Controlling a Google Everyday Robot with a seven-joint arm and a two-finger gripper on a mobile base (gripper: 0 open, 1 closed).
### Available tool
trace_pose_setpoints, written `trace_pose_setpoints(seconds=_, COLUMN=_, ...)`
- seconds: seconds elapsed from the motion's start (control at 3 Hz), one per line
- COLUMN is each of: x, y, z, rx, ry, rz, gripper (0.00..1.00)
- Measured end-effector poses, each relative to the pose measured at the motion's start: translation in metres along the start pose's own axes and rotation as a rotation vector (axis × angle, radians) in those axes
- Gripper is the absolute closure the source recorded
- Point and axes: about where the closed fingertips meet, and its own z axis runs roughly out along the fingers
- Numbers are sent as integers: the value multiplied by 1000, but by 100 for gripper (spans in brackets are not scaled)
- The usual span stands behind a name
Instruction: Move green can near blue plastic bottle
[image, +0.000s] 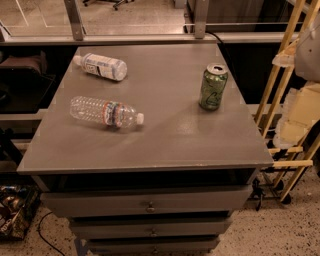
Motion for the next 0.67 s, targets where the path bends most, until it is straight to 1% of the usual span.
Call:
trace_pose_setpoints(seconds=0.33, x=0, y=0, z=0, rx=0, ry=0, rz=0, gripper=0)
trace_pose_setpoints(seconds=0.67, x=10, y=-8, z=14, rx=14, ry=-87, rz=86, gripper=0)
